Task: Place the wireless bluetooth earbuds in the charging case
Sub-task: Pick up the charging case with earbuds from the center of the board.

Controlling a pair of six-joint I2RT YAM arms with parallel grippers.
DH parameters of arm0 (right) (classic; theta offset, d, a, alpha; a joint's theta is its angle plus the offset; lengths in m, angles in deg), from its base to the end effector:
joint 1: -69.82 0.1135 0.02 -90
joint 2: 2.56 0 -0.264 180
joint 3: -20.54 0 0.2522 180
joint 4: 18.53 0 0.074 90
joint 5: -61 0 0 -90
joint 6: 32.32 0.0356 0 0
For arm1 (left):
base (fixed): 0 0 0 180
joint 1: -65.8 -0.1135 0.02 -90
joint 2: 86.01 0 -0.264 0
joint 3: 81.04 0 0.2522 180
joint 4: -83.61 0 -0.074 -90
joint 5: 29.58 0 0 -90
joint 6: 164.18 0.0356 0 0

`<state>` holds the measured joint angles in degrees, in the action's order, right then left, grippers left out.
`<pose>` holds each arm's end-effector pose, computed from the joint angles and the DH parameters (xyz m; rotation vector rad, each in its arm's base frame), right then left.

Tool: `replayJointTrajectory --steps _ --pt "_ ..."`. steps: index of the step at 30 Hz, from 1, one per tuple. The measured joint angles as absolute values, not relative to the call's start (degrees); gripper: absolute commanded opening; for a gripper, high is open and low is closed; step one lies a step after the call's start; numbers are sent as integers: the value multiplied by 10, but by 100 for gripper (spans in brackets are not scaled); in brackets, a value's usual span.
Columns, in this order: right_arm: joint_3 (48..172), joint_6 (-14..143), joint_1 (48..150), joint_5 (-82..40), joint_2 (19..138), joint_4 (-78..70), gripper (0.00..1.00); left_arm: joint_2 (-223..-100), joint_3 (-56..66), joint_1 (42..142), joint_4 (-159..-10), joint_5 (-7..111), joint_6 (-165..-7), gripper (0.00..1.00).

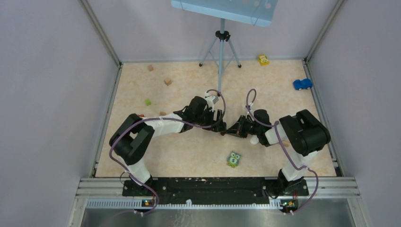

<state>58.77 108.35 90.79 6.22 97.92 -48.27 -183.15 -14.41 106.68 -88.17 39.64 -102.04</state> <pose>0.2470 0.1166 0.0945 0.2038 2.3416 1.3393 0.2592 -0.2411 0.1803 0.4825 2.3632 -1.0145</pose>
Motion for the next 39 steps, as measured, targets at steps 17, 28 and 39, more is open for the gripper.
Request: replayJointTrajectory --steps 17,28,39 --pt "588 1082 908 63 979 -478 0 -1912 -67 1088 -849 431 -1061 70" --pt "588 1082 908 61 979 -473 0 -1944 21 1155 -744 558 -995 55" --pt "588 1082 908 63 979 -472 0 -1951 30 1161 -719 597 -976 30"
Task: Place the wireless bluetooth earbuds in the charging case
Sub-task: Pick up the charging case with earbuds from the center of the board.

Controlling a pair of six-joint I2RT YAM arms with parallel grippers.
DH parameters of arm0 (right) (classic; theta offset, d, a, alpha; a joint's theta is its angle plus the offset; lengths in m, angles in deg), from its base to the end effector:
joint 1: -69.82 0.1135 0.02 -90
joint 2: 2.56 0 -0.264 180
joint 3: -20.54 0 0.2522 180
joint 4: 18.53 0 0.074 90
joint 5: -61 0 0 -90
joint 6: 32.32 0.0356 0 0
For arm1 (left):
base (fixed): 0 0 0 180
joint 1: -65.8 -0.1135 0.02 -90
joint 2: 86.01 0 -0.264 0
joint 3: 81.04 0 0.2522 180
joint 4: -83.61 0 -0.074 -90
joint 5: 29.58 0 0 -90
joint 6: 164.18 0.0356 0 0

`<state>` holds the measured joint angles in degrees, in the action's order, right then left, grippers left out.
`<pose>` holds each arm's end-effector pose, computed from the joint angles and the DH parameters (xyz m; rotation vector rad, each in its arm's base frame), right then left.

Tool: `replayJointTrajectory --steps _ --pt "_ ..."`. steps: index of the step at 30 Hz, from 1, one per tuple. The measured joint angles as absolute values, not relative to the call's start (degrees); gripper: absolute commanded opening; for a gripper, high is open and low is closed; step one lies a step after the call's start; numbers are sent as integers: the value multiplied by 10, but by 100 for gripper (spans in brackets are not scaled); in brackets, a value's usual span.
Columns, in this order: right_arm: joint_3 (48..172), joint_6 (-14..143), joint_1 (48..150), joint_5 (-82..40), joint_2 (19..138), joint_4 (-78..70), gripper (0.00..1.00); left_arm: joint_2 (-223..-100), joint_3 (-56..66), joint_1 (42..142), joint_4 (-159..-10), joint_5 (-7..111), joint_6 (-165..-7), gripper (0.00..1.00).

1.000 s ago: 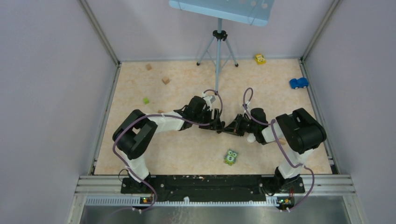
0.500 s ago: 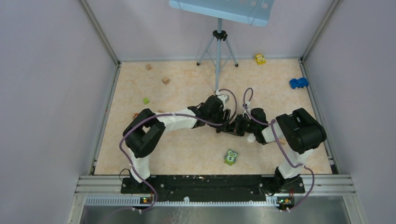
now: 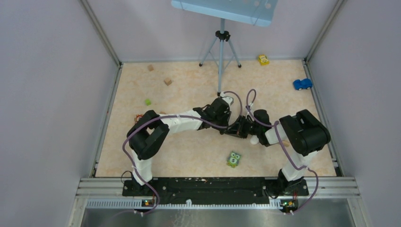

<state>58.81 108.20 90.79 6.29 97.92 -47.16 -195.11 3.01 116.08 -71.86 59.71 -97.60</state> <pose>0.2461 0.1164 0.0930 0.2103 2.3599 1.3348 0.2591 -0.3125 0.1727 0.5921 2.4547 -0.5700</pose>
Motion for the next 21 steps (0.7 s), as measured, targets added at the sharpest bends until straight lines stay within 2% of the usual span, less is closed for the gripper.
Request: replayJointTrajectory --steps 1,2,4,6,9,13,16,18,19,21 --pt "588 1082 908 63 979 -471 0 -1951 32 1161 -719 601 -975 27" --pt "588 1082 908 64 979 -470 5 -1950 35 1161 -720 604 -973 25" --pt "589 1082 908 69 979 -467 22 -1950 37 1161 -719 607 -969 23" --pt "592 1084 907 80 976 -463 33 -1949 37 1161 -717 608 -967 20" --pt "592 1079 901 88 936 -432 38 -1944 37 1158 -705 613 -963 16" --pt "592 1056 887 89 813 -357 48 -1920 28 1146 -693 588 -964 13" --pt "596 1035 870 90 708 -303 65 -1878 6 1129 -694 548 -969 13" --pt "600 1018 859 90 637 -265 83 -1838 -15 1107 -702 511 -976 17" --pt "603 1011 854 91 602 -246 89 -1816 -26 1094 -711 488 -982 18" --pt "608 999 848 95 545 -225 94 -1772 -48 1069 -736 436 -1000 19"
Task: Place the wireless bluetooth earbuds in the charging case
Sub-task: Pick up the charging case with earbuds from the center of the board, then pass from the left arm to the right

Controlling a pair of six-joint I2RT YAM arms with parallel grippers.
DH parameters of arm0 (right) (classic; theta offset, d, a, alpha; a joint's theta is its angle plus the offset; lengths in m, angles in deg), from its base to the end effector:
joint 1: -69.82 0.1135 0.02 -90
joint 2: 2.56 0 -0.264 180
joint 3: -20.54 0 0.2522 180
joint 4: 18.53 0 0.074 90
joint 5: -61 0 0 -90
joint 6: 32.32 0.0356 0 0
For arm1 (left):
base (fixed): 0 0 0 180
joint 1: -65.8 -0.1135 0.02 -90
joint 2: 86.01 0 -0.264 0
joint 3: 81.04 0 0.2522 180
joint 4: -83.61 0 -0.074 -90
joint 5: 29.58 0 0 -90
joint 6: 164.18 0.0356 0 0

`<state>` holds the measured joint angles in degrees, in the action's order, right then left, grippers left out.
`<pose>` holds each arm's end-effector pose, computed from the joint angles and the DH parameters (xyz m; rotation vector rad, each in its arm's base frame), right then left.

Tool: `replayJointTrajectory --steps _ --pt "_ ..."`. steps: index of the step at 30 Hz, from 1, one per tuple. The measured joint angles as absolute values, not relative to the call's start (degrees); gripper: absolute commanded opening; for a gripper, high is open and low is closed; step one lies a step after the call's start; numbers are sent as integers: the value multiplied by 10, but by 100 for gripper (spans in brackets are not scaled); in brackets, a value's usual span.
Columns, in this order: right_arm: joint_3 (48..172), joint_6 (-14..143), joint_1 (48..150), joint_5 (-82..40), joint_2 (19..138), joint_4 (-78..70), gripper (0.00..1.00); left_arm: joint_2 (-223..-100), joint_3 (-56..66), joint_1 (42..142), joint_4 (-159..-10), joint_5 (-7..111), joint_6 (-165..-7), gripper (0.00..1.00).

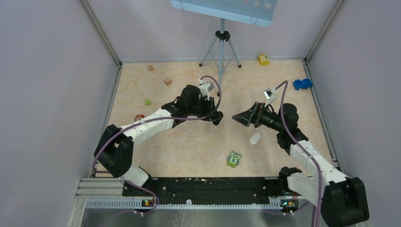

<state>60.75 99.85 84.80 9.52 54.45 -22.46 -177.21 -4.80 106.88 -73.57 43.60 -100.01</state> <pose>0.2039 0.0775 0.2394 -0.0669 1.9432 1.2890 0.2605 -0.2408 0.2461 0.4844 2.3251 -0.9322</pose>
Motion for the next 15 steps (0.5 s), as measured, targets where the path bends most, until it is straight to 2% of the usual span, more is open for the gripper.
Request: replayJointTrajectory --steps 4,8,15 --pt "608 1024 845 138 487 -246 98 -1676 -118 1028 -860 310 -1076 18" --pt "584 1124 845 183 478 -384 97 -1599 -194 1018 -1034 205 -1184 16" --pt "545 1288 845 224 502 -663 93 -1608 -225 1009 -1290 86 -1381 14"
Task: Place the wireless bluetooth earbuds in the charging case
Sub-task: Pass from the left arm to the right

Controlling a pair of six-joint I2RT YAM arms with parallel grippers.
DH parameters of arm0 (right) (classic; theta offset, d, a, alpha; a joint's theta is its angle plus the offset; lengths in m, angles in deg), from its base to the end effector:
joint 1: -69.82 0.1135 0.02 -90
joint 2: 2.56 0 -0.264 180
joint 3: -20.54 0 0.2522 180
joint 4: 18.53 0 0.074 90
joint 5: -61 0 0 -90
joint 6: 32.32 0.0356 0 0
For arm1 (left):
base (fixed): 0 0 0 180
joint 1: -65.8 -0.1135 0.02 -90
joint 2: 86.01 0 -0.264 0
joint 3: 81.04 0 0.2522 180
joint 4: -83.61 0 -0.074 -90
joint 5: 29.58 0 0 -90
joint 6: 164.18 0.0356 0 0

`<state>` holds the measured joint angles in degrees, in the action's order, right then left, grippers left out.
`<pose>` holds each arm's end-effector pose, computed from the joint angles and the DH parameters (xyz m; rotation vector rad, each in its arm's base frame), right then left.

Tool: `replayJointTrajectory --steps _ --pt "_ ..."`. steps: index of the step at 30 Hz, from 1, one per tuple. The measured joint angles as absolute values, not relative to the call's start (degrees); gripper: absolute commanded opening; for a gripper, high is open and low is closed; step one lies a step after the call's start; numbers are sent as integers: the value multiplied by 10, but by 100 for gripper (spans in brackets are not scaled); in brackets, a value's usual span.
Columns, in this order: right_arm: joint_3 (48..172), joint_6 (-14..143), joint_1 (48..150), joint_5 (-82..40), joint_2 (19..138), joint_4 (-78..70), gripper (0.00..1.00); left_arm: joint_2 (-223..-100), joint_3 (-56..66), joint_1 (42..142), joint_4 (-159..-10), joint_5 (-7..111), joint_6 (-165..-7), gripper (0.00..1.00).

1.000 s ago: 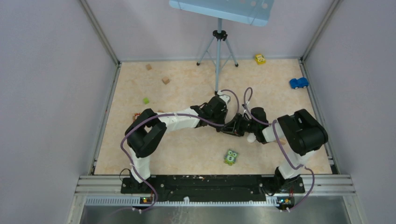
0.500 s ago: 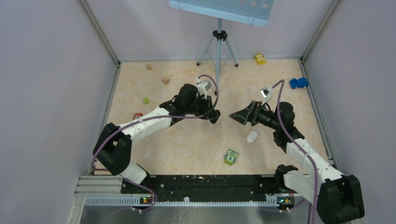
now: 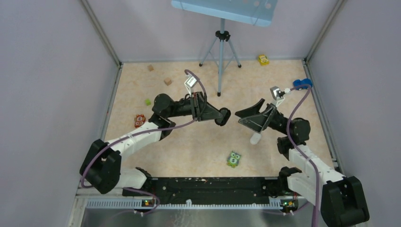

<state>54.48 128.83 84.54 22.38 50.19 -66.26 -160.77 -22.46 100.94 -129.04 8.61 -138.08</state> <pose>0.1701 0.0734 0.2889 -0.2822 1.4550 1.7308 0.2169 -0.1869 0.3252 0.5536 1.6406 -1.9357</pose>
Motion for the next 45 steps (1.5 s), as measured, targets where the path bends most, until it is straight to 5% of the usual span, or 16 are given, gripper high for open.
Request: replayJointTrajectory --steps 9,18,31,39,42,45 --pt "541 1383 854 248 529 -878 92 -1692 -225 1008 -1554 45 -1595 13" --pt "554 1276 922 227 507 -794 89 -1723 -225 1010 -1664 48 -1684 12" --pt "602 1227 996 157 559 -742 65 -1721 -225 1010 -1675 48 -1685 12" --pt "607 1218 1013 137 574 -733 46 -1711 -225 1010 -1670 48 -1676 12" --pt "607 1220 1015 135 574 -736 29 -1711 -225 1010 -1668 48 -1673 12" --pt "607 1228 1016 133 577 -750 26 -1710 -225 1006 -1667 51 -1671 12"
